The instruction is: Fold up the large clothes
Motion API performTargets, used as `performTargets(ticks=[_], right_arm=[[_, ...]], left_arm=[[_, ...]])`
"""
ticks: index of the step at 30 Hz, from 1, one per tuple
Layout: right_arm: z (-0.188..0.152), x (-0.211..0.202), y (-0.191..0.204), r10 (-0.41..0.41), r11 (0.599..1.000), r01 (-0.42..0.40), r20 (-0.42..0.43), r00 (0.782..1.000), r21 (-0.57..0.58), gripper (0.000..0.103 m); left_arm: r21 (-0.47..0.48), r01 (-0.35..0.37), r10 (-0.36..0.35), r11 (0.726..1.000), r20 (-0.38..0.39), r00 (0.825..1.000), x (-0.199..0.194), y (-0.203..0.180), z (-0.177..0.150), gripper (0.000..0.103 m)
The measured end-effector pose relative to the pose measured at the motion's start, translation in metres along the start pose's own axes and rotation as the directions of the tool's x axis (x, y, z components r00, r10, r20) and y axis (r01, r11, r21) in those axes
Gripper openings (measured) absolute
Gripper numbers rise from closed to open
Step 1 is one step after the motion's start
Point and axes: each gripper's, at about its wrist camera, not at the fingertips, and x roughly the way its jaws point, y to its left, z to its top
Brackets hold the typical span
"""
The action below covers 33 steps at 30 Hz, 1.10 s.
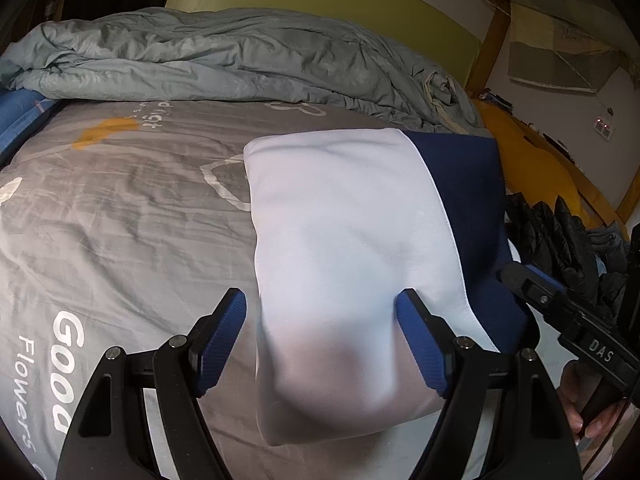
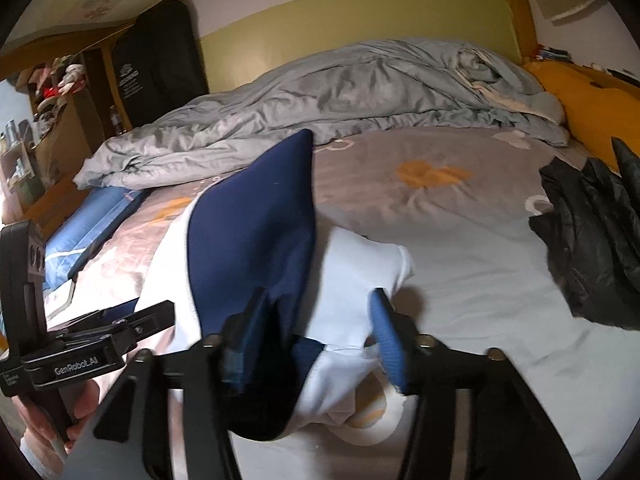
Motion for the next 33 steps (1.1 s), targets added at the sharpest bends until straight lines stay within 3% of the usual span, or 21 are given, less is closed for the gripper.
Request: performTargets(ticks=[1,4,7,8,9,11,13,15,17,19,20,21,22,23,25,26,28,31,33], right_arm=[[0.000,0.000,-0.002,-0.012,1.000,0.012,0.003,1.000,0.006,0.086],[-0.002,0.005,-0.011,0.019,0.999,-0.018,-0.032,0.999,0.047,0.087],[-0.003,0.022,-0.033,0.146,0.974,-0.125,-0.100,0.984,0.189,0.087],[-0.004,0.028,-0.040,0.196,0.956,-0.163,-0.117,0.974,0.242,0.089],[-0.006,0.037,-0.049,0.256,0.930,-0.205,-0.137,0.957,0.304,0.090],[-0.012,0.061,-0.067,0.408,0.846,-0.296,-0.180,0.895,0.444,0.092],[-0.015,0.080,-0.074,0.517,0.779,-0.367,-0.189,0.835,0.509,0.093],[-0.015,0.093,-0.073,0.573,0.745,-0.413,-0.186,0.798,0.523,0.093],[-0.015,0.099,-0.070,0.603,0.733,-0.446,-0.188,0.775,0.514,0.093],[-0.016,0.104,-0.065,0.625,0.723,-0.477,-0.177,0.761,0.500,0.094],[-0.014,0.107,-0.063,0.634,0.718,-0.493,-0.171,0.754,0.491,0.090],[-0.013,0.109,-0.063,0.639,0.712,-0.497,-0.163,0.752,0.496,0.087],[-0.011,0.109,-0.064,0.638,0.709,-0.496,-0.157,0.754,0.501,0.079],[-0.007,0.107,-0.064,0.631,0.714,-0.491,-0.156,0.760,0.499,0.073],[0.004,0.093,-0.062,0.627,0.721,-0.502,-0.140,0.767,0.478,0.064],[0.010,0.085,-0.060,0.622,0.726,-0.510,-0.125,0.773,0.460,0.062],[0.018,0.066,-0.064,0.613,0.731,-0.517,-0.095,0.785,0.446,0.062],[0.035,0.028,-0.081,0.601,0.726,-0.528,-0.033,0.799,0.442,0.062],[0.050,-0.014,-0.097,0.565,0.745,-0.529,0.036,0.824,0.407,0.062]], left_arm=[[-0.002,0.000,0.000,1.000,-0.001,1.000,0.001,0.001,0.000,0.077],[-0.007,-0.003,0.002,1.000,-0.006,1.000,0.001,0.002,-0.001,0.077],[-0.028,-0.006,0.006,1.000,-0.016,1.000,0.003,0.008,-0.002,0.083],[-0.048,-0.009,0.008,0.999,-0.025,1.000,0.005,0.012,-0.001,0.091],[-0.078,-0.003,0.000,0.997,-0.040,0.999,0.007,0.019,0.000,0.098],[-0.168,0.046,-0.060,0.985,-0.079,0.995,0.013,0.037,0.001,0.101],[-0.283,0.112,-0.152,0.952,-0.124,0.980,0.024,0.057,-0.001,0.103],[-0.392,0.180,-0.256,0.902,-0.152,0.955,0.035,0.077,-0.006,0.103],[-0.478,0.236,-0.343,0.846,-0.147,0.928,0.045,0.093,-0.012,0.103],[-0.491,0.285,-0.394,0.823,-0.131,0.910,0.050,0.098,-0.015,0.101],[-0.485,0.319,-0.423,0.814,-0.118,0.899,0.050,0.096,-0.015,0.081],[-0.504,0.384,-0.492,0.774,-0.098,0.865,0.052,0.097,-0.015,0.067],[-0.522,0.397,-0.509,0.755,-0.085,0.857,0.050,0.098,-0.014,0.064],[-0.504,0.406,-0.510,0.762,-0.081,0.857,0.046,0.095,-0.010,0.060],[-0.398,0.404,-0.474,0.824,-0.093,0.875,0.032,0.077,0.001,0.058],[-0.371,0.413,-0.473,0.832,-0.083,0.877,0.025,0.068,0.005,0.058],[-0.353,0.475,-0.523,0.806,-0.048,0.851,0.011,0.053,0.011,0.057],[-0.270,0.535,-0.558,0.801,-0.010,0.830,-0.011,0.015,0.028,0.057],[-0.232,0.581,-0.597,0.780,0.002,0.802,-0.022,-0.012,0.044,0.056]])
